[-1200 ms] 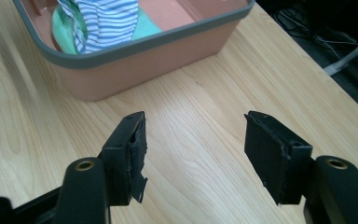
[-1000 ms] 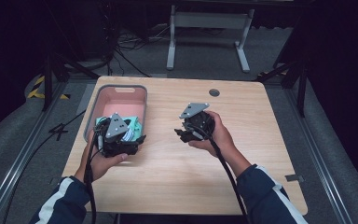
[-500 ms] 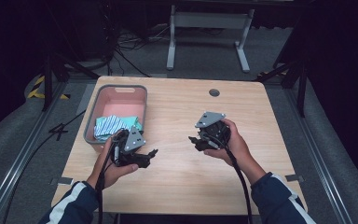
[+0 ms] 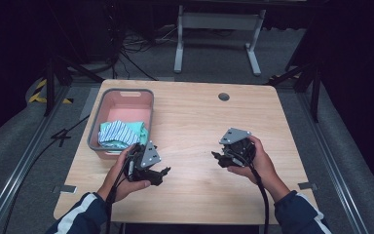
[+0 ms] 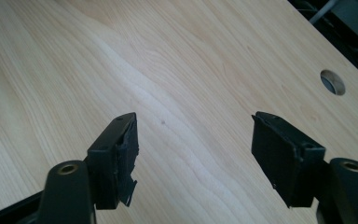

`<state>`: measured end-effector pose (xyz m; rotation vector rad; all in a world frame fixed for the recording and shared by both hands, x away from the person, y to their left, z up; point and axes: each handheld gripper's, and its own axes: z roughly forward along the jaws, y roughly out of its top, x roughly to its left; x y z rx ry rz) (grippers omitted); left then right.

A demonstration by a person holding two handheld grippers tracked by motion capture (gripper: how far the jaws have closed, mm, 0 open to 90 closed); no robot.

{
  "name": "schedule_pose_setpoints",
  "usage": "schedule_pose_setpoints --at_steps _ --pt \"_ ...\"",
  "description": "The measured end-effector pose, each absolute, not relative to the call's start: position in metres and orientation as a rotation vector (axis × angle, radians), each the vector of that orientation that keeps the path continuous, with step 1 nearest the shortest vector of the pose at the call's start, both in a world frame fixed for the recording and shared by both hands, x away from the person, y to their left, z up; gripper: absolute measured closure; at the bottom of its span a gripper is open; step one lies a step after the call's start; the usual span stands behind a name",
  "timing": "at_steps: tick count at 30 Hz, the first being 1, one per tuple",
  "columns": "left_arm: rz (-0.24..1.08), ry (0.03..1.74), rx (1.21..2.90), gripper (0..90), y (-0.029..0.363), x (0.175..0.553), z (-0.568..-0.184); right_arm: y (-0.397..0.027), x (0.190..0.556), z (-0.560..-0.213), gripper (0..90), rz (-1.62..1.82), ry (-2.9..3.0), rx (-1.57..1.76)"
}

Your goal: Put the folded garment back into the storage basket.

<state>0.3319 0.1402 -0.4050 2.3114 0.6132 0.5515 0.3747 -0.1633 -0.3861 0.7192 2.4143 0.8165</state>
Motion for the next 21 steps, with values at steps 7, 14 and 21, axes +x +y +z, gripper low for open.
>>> schedule_pose_setpoints --at_steps 7,14,21 --pt "0.528 0.612 2.338 18.5 0.141 0.332 -0.419 -0.184 0.368 -0.396 32.0 0.807 2.405 0.752" --pt "0.499 0.609 2.362 17.8 0.139 0.333 -0.433 -0.203 0.361 -0.411 31.2 0.803 2.404 0.777" --pt "0.429 0.629 2.383 17.8 0.143 0.335 -0.446 -0.228 0.354 -0.428 30.1 0.808 2.394 0.842"
